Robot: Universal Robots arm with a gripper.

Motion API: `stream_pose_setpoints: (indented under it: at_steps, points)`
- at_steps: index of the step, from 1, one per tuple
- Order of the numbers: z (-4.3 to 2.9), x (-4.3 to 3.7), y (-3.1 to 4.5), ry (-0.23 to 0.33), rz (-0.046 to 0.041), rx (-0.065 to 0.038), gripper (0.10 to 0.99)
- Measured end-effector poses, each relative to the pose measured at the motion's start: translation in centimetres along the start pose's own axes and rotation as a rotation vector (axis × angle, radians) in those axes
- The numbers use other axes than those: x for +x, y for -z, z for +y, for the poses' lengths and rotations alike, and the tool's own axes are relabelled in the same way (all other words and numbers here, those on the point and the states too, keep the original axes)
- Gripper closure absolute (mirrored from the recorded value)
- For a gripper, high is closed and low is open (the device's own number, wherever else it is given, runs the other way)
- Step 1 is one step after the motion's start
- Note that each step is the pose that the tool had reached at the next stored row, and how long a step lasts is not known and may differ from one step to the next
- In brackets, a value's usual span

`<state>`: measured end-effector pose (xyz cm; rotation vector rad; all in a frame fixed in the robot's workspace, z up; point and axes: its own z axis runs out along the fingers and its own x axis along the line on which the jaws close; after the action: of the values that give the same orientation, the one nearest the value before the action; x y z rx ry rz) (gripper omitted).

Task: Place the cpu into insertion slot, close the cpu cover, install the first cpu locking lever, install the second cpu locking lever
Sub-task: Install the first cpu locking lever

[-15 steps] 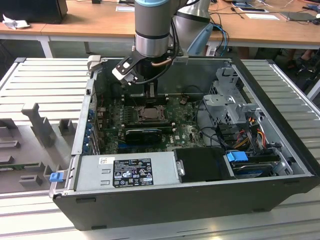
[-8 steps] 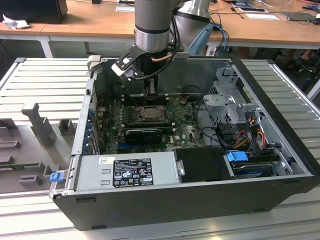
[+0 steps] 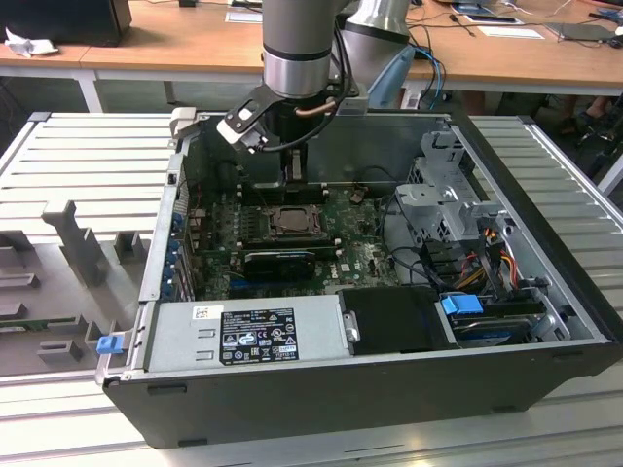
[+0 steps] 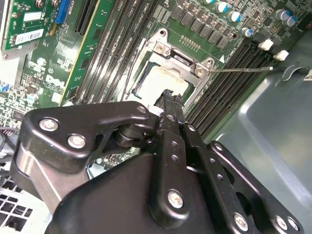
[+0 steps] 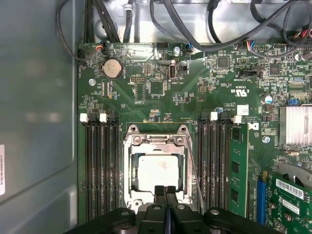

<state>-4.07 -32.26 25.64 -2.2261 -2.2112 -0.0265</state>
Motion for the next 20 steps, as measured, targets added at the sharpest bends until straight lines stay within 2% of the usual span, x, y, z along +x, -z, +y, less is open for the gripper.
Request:
stream_pose_setpoints:
  at_steps: [4,6,10,12,15,20]
  points:
    - [0.00,0.01,0.56,0.000,0.0000,0.000,0.980]
    - [0.01,0.02,1.20,0.000,-0.0001,0.000,0.980]
    - [0.01,0.03,1.79,0.000,0.0000,0.000,0.980]
    - [0.02,0.03,2.39,0.000,-0.0001,0.000,0.980]
    - [0.02,0.04,2.43,0.010,0.0003,0.000,0.980]
    - [0.02,0.04,2.44,0.085,0.0008,0.001,0.980]
